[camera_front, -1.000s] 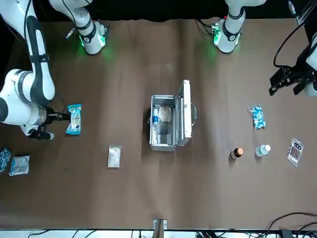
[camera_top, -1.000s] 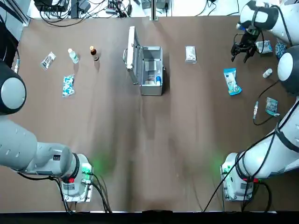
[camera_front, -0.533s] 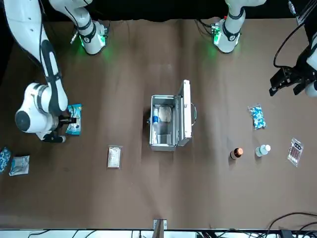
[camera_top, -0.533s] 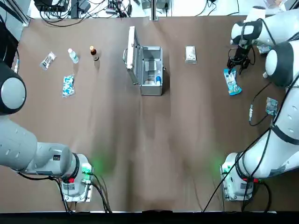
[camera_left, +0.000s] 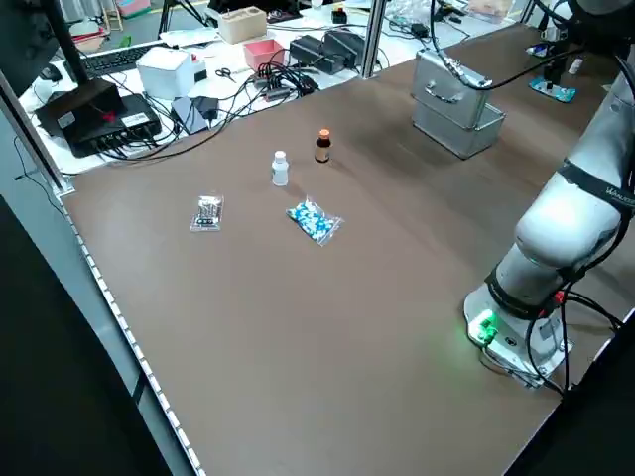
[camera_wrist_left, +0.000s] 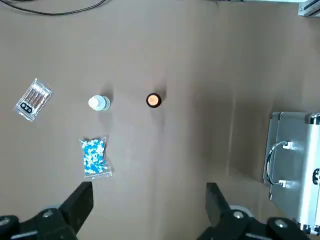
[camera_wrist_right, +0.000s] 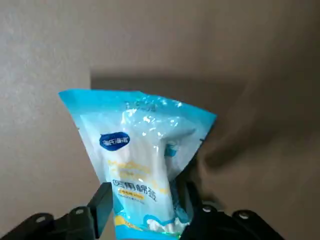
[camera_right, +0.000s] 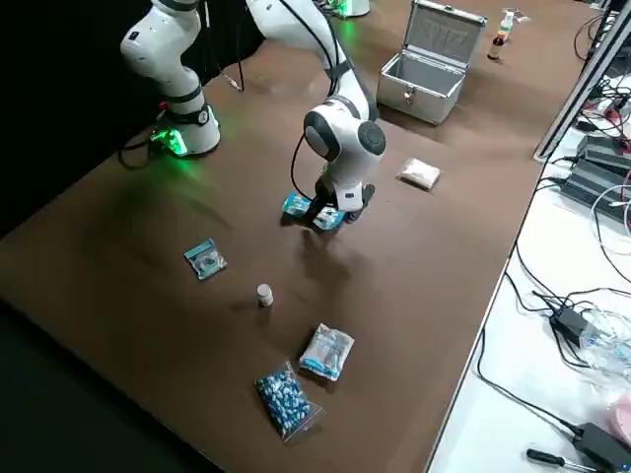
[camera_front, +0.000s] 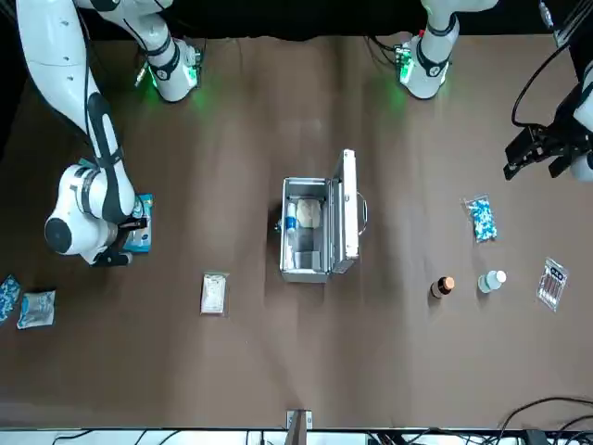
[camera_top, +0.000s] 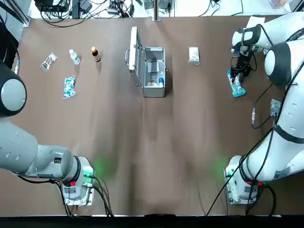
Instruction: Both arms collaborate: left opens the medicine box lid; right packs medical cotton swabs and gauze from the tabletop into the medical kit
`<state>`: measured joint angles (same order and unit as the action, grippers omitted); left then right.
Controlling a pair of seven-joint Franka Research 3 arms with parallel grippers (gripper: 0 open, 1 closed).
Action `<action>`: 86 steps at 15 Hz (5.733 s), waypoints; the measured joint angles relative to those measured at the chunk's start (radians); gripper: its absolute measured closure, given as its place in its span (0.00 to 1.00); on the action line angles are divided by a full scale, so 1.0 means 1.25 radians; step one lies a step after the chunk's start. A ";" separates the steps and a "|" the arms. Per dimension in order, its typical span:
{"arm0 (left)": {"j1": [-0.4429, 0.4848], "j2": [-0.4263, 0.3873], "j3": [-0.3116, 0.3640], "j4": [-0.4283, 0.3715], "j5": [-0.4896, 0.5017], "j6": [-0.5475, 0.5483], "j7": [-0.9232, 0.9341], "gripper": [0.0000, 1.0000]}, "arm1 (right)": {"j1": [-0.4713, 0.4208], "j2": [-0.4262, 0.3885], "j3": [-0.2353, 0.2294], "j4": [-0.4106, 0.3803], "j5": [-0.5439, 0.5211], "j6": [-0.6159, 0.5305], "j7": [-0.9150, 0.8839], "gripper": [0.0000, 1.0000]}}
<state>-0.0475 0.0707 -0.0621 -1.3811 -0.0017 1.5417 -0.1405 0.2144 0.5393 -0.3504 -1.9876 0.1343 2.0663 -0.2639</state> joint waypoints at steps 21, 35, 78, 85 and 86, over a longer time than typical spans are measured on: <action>0.000 0.000 0.000 -0.002 0.000 -0.001 0.000 0.00 | 0.176 -0.040 0.032 0.354 0.154 -0.268 0.202 0.89; 0.019 -0.002 0.001 -0.002 0.000 -0.002 0.004 0.00 | 0.527 0.071 0.042 0.401 0.453 0.097 0.490 0.89; 0.020 -0.001 0.002 -0.008 0.000 0.006 0.005 0.00 | 0.268 0.272 0.028 0.430 0.182 0.188 0.305 0.02; 0.019 0.004 0.002 -0.008 0.000 0.010 0.006 0.00 | 0.268 0.277 0.029 0.438 0.191 0.188 0.326 0.39; 0.019 0.004 0.002 -0.008 0.000 0.011 0.006 0.00 | 0.268 0.277 0.030 0.442 0.191 0.186 0.340 0.47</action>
<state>-0.0233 0.0756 -0.0602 -1.3918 -0.0017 1.5551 -0.1336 0.5493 0.8860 -0.3134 -1.4351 0.3735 2.2984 0.1612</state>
